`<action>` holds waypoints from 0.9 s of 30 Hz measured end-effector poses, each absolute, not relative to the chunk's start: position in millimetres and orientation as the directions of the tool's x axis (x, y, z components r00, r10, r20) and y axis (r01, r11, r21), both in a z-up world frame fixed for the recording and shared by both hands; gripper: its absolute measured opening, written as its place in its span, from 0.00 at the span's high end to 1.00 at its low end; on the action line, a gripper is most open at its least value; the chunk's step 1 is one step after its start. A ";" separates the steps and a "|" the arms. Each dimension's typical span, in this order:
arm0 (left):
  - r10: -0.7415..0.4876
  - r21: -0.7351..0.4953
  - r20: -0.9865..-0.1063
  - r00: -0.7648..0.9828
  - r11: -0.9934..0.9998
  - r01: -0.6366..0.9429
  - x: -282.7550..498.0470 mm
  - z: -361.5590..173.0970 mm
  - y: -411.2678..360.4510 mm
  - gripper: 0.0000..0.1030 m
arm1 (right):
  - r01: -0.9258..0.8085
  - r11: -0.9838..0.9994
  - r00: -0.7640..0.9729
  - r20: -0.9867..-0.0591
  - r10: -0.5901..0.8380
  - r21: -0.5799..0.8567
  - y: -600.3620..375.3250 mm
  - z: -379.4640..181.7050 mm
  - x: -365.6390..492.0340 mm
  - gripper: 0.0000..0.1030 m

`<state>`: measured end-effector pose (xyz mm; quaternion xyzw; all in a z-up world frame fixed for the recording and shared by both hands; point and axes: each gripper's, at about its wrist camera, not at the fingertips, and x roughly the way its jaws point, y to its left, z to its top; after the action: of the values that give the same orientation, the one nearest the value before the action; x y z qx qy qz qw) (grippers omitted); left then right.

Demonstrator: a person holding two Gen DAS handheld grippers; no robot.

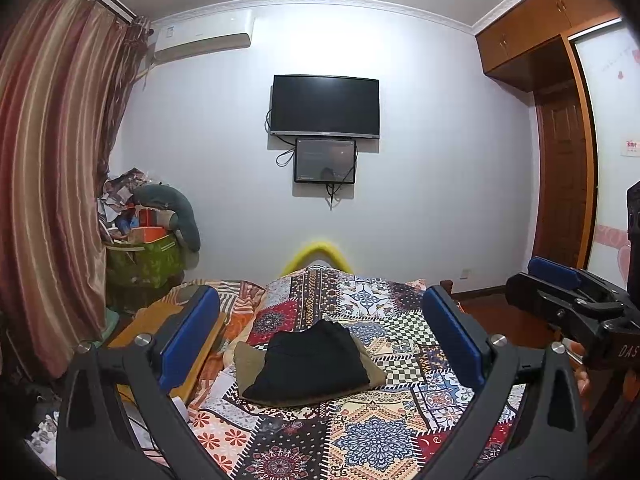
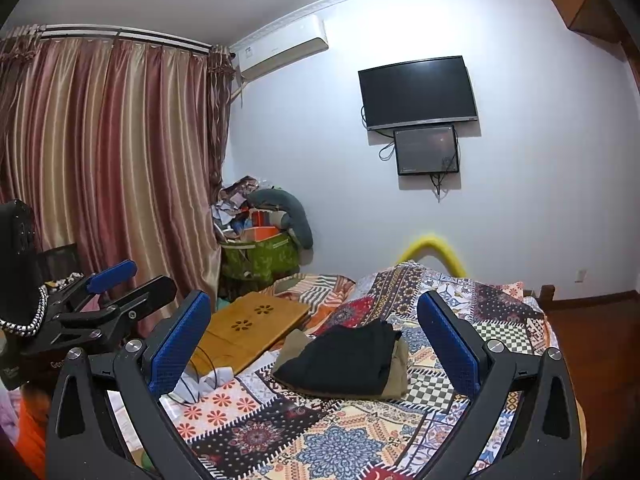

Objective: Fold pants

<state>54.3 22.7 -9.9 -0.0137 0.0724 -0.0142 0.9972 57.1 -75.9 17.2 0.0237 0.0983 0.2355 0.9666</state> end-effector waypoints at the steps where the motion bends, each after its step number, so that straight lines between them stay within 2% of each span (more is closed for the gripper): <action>1: -0.031 -0.029 -0.144 0.989 0.999 0.027 54.4 -10.1 22.4 0.01 | -0.450 0.888 0.870 -0.179 0.460 0.092 -76.0 17.1 57.1 0.00; 27: -0.069 -0.056 -0.156 0.985 0.997 0.061 60.1 -12.2 23.7 0.01 | -0.441 0.892 0.868 -0.206 0.451 0.096 -78.9 16.3 62.0 0.00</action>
<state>60.1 23.7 -12.2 -0.0258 0.0793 -0.0326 0.9960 62.0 -78.9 16.3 0.0231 0.1119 0.2309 0.9662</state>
